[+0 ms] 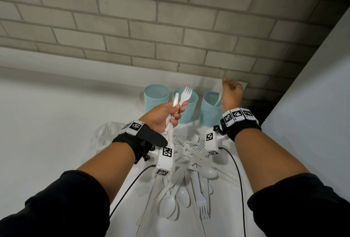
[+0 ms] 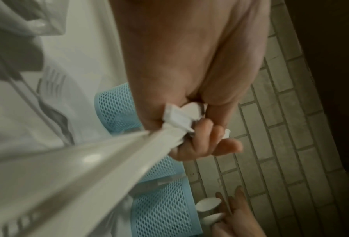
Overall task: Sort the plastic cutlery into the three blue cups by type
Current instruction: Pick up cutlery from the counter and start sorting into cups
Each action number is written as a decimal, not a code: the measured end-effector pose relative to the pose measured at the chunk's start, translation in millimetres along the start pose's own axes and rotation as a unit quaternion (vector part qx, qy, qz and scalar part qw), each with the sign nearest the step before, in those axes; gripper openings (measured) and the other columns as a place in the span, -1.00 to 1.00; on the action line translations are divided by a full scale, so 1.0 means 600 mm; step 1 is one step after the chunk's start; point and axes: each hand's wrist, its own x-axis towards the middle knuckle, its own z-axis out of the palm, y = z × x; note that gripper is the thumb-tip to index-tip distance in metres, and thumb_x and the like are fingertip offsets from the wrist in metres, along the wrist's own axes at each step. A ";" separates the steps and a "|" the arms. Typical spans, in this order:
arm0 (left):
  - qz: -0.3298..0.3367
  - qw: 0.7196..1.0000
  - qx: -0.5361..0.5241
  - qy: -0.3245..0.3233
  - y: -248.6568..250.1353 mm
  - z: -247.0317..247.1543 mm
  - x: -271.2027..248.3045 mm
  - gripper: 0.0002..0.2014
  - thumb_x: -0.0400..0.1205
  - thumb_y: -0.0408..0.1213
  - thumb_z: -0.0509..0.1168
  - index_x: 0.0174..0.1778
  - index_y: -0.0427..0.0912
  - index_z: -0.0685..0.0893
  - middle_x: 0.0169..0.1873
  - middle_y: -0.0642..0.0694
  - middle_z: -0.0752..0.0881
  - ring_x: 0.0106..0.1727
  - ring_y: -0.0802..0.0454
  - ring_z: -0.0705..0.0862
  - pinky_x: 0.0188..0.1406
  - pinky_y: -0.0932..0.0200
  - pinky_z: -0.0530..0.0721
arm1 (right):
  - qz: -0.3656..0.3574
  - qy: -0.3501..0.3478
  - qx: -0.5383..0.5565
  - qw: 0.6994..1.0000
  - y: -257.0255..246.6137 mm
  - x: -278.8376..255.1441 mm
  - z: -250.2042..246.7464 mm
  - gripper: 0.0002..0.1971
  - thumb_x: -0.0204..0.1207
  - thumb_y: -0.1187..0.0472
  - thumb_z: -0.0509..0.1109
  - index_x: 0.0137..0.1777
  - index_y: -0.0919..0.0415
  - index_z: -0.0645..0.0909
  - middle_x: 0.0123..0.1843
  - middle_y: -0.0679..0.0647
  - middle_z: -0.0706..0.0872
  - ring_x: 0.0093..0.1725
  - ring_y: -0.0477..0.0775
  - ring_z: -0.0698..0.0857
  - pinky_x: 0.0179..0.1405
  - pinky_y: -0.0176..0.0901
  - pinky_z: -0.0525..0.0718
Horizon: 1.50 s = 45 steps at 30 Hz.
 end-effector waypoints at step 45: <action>0.158 0.968 -0.093 0.170 -0.006 -0.026 -0.073 -0.78 0.73 -0.43 0.06 0.27 -0.22 0.46 -0.32 -0.05 0.41 -0.44 0.18 0.28 -0.66 0.44 0.30 | 0.243 -0.328 -0.066 0.911 -0.015 -0.229 0.019 -0.78 0.69 0.31 0.11 -0.14 0.19 0.53 -0.33 0.04 0.55 -0.41 -0.10 0.47 -0.43 -0.30 0.43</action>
